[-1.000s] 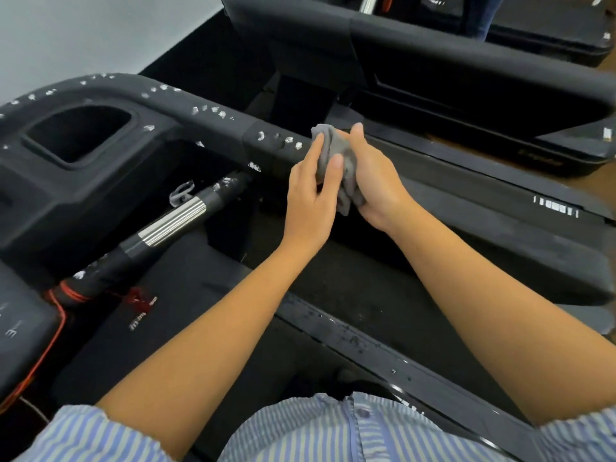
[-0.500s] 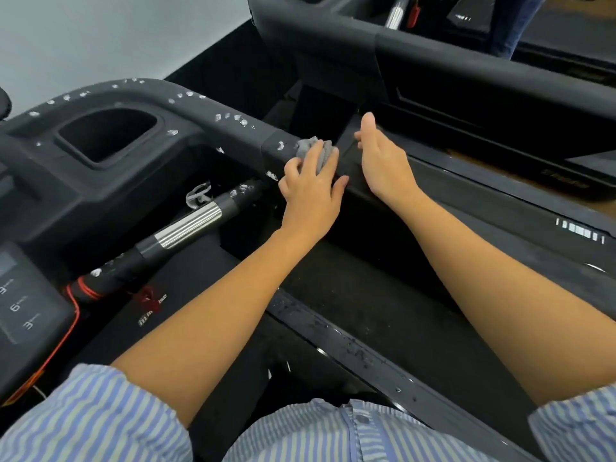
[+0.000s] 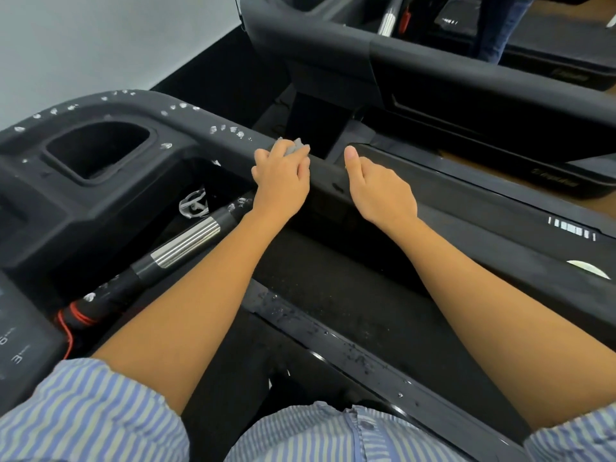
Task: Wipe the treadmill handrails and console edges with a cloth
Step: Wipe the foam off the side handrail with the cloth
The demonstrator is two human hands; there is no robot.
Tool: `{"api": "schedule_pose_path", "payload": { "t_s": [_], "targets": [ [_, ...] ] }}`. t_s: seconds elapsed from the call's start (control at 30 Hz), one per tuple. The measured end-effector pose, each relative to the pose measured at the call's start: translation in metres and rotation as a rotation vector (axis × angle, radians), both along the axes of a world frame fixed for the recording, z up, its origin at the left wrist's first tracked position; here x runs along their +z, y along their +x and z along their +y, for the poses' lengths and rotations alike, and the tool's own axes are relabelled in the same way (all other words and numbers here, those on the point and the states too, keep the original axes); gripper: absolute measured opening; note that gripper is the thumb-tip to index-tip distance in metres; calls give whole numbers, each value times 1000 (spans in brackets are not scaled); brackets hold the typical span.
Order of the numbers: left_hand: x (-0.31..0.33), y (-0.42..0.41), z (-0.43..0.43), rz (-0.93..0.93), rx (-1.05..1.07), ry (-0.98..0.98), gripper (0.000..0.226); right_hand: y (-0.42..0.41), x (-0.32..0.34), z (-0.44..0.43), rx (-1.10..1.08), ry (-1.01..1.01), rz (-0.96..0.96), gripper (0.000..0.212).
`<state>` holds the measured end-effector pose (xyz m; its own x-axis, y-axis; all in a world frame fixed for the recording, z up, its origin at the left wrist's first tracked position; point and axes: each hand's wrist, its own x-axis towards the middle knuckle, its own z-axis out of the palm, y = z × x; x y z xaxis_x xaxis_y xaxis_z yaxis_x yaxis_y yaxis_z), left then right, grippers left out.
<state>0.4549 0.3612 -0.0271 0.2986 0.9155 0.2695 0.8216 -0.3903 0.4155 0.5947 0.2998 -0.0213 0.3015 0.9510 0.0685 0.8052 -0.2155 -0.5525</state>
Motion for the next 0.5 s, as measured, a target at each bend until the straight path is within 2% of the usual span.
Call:
{"api": "schedule_pose_path", "payload": {
  "t_s": [0.13, 0.27, 0.4, 0.5],
  "targets": [
    [-5, 8, -24, -24, -105, 63, 32, -1, -2, 1, 7, 4, -15, 56],
    [-10, -2, -22, 28, -141, 135, 34, -1, -2, 0, 18, 6, -29, 53],
    [-8, -24, 6, 94, -3, 116, 36, 0, -3, -2, 23, 29, -58, 50],
    [-4, -29, 16, 77, 58, 60, 35, 1, -5, -1, 25, 40, -84, 48]
  ]
}}
